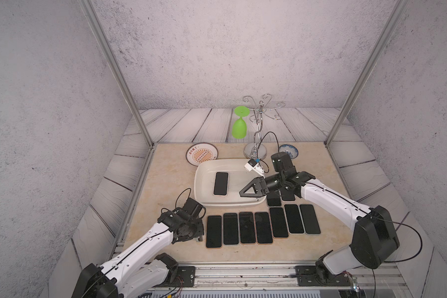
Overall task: Take the phone out of the storage box
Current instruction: Place the phone at the center of the board.
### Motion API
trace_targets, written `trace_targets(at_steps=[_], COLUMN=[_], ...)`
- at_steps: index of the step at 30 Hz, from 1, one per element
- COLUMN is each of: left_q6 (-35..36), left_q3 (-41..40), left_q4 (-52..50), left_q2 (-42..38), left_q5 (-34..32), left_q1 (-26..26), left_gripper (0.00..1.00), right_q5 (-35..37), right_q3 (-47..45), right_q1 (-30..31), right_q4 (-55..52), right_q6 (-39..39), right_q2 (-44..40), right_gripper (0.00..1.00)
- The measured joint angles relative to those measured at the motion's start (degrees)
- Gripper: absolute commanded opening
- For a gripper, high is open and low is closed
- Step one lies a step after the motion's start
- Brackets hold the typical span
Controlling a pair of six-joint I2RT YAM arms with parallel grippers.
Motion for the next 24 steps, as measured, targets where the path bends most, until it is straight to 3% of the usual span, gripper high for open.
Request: trace_targets(at_steps=[13, 15, 21, 24], left_q6=[-2.19, -2.73, -7.21, -8.90], left_q3=[0.09, 0.33, 0.48, 0.50], left_q4=[-0.44, -0.76, -6.10, -8.09], left_q2=[0.35, 0.63, 1.57, 1.33], left_q5=[0.83, 0.04, -5.53, -9.14], left_q1=[-4.31, -4.85, -5.55, -5.20], left_gripper=[0.00, 0.23, 0.68, 0.72], right_q5=[0.00, 0.00, 0.00, 0.00], right_q3=[0.00, -0.02, -0.09, -0.09], right_q1=[0.00, 0.00, 0.00, 0.00], right_q4=[-0.02, -0.04, -0.04, -0.04], right_q6=[0.00, 0.00, 0.00, 0.00], right_q2=[1.40, 1.84, 2.05, 2.05], right_gripper=[0.99, 0.99, 0.99, 0.99])
